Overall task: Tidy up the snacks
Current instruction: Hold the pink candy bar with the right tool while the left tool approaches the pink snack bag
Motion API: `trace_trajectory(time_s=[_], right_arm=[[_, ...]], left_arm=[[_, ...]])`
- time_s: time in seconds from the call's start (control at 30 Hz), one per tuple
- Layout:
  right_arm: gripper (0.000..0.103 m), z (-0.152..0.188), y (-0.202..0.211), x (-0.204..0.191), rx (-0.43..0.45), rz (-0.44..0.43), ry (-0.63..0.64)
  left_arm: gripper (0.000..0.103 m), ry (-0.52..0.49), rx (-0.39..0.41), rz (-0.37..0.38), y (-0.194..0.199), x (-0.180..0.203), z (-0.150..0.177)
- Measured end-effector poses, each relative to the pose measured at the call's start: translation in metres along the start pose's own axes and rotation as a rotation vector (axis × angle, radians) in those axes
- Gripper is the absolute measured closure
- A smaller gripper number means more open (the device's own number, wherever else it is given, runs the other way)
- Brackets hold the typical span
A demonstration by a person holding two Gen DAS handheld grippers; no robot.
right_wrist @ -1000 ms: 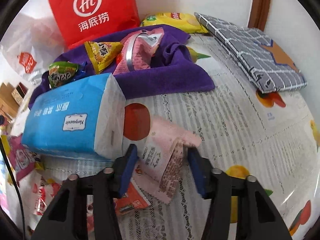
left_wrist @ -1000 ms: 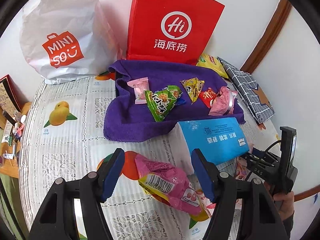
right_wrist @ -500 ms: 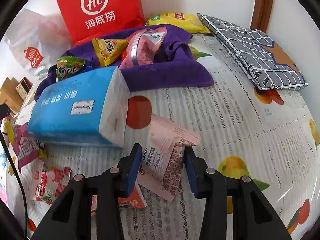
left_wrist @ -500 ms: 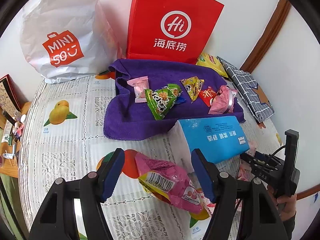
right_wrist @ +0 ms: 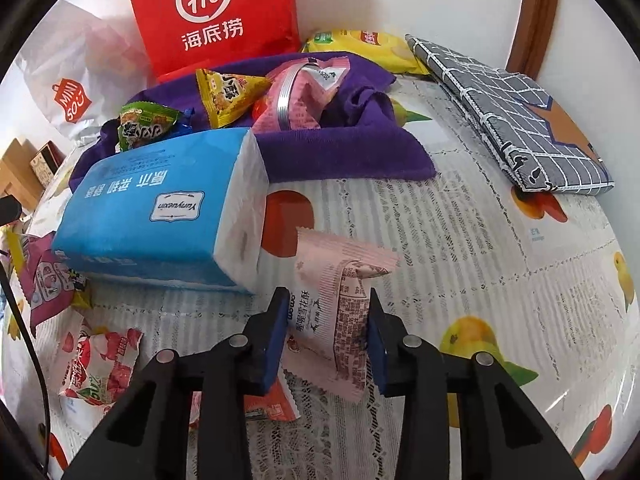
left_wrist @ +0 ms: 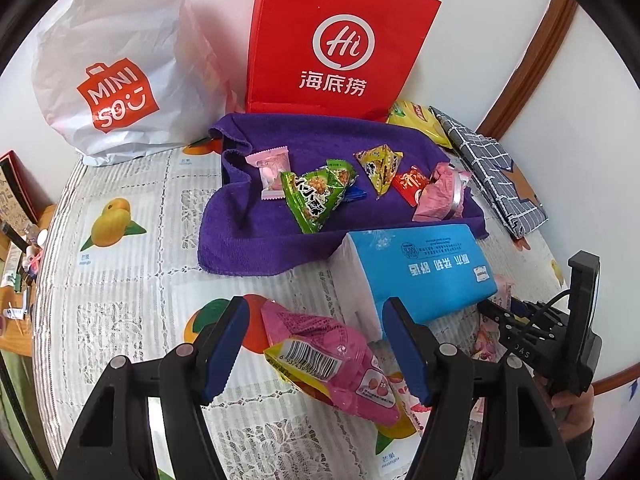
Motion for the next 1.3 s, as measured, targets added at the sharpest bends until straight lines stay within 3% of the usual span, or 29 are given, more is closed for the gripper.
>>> trace_trajectory(time_s=[1.3], right_arm=[[0.067, -0.006, 0.049, 0.001, 0.112, -0.044, -0.049]], left_arm=[[0.036, 0.005, -0.004, -0.015, 0.013, -0.009, 0.028]])
Point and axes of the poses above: each gripper's, at about its wrist camera, not at the fingertips, and y roughly against the way its jaws point, x to its right, z to its underside, the point moved 8 cm from there along -y, roughly the way its jaws point, and after that the axes turned 12 degrees about y, right-handed, at the moved point
